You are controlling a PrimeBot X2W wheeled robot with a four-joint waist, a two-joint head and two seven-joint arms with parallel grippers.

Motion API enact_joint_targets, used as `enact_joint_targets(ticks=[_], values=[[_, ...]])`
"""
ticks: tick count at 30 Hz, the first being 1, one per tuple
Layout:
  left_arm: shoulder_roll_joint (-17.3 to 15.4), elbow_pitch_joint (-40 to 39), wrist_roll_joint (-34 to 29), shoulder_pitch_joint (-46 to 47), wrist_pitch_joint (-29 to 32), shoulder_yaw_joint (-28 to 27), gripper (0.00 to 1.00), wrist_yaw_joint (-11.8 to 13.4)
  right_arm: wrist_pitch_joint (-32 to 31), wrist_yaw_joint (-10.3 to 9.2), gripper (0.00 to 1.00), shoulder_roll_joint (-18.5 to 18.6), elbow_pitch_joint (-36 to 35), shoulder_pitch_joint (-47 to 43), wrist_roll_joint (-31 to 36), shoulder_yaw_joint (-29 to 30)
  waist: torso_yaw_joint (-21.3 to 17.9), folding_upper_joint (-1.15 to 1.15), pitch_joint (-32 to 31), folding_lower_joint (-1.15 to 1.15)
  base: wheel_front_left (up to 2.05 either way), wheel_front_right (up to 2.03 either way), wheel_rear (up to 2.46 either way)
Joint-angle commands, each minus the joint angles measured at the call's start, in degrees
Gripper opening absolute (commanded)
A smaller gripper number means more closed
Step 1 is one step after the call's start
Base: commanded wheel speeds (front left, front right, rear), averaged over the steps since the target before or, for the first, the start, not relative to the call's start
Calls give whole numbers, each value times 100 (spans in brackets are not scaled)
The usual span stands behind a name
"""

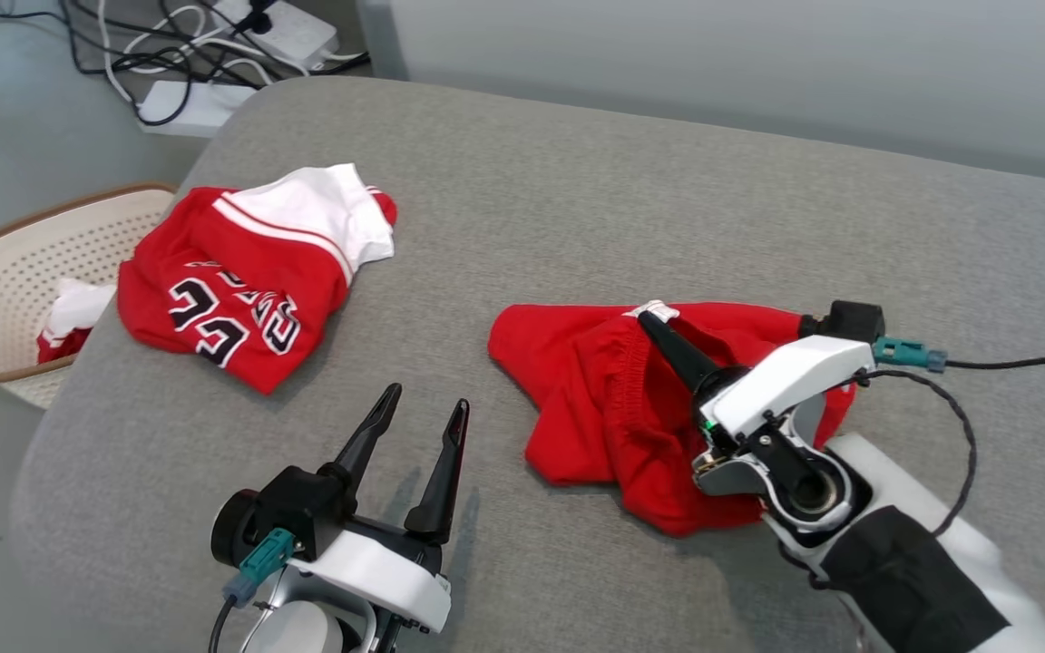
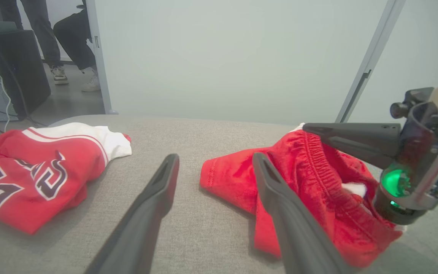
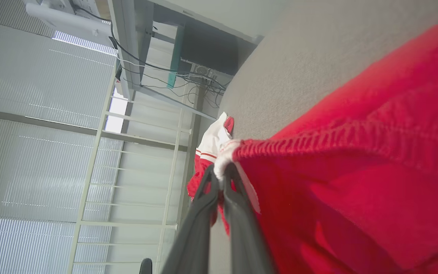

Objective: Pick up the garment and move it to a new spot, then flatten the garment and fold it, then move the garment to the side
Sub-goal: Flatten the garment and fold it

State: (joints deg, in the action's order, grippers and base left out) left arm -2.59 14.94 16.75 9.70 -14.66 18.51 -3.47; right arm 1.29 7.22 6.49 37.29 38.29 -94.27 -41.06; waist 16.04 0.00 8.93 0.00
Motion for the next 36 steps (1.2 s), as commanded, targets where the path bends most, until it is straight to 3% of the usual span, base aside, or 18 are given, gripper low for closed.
enact_joint_targets(ticks=[1,6,12,16,28,36], values=[[-29,-133,47,195,-34,-200,100,11,-119,26,0,118,-300,-24,84,-65,-196,0,-34,0,0,0,0],[-29,-19,70,345,-34,-142,100,-62,-366,26,0,850,-869,-242,377,-223,-609,0,-76,0,0,0,0],[-29,133,100,528,-34,-109,100,-119,-1164,26,0,1943,-1788,-641,522,-540,-1039,0,-97,0,0,0,0],[-29,237,99,605,-34,-130,100,-139,-1120,26,0,2489,-2017,-843,574,-421,-1256,0,-74,0,0,0,0],[-29,876,368,797,-34,196,100,-211,-346,26,0,2799,-1625,-755,1415,-377,-1360,0,-10,0,0,0,0],[-29,2173,718,1323,-32,1071,100,-308,-168,26,0,2516,-1394,-549,1709,-512,-1375,0,38,0,0,0,0]])
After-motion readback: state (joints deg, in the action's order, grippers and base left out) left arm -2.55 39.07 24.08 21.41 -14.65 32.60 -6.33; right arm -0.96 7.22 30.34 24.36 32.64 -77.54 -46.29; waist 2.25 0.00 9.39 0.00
